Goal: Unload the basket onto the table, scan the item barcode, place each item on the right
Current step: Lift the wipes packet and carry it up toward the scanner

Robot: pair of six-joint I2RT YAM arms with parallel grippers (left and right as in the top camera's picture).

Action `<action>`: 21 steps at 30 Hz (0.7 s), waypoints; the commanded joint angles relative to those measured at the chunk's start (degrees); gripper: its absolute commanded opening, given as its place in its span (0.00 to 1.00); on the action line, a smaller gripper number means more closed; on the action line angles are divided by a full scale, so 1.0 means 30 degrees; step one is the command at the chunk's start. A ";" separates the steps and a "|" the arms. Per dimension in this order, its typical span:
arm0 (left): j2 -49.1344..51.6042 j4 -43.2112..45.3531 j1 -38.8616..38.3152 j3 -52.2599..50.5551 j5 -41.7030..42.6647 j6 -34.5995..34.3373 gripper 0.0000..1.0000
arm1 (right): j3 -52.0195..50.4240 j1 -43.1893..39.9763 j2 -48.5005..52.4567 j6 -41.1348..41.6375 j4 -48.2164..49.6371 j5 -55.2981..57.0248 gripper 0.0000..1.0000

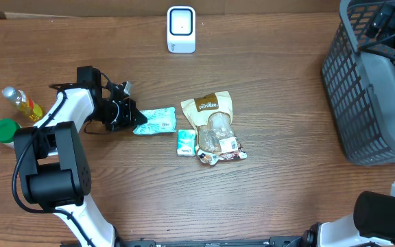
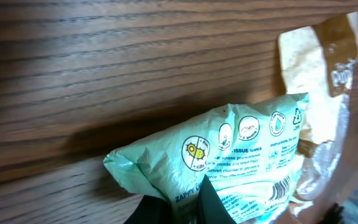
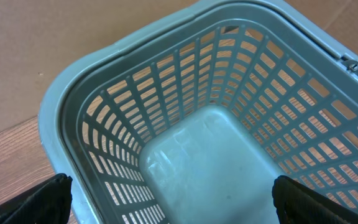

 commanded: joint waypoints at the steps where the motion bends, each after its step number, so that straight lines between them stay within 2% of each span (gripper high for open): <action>1: 0.0240 -0.0080 0.0168 0.0095 0.1421 0.0138 0.04 | 0.0342 -0.0007 -0.0182 0.0073 0.0066 0.0189 1.00; 5: 0.0233 -0.0131 0.0328 0.0109 0.2011 -0.0495 0.04 | 0.0342 -0.0007 -0.0182 0.0073 0.0073 0.0189 1.00; 12: 0.0219 -0.0554 0.1253 0.0437 0.5013 -0.0488 0.04 | 0.0342 -0.0007 -0.0182 0.0073 0.0073 0.0189 1.00; 21: -0.1632 -0.0852 0.1348 0.0503 0.4656 -0.0488 0.04 | 0.0342 -0.0007 -0.0182 0.0073 0.0073 0.0189 1.00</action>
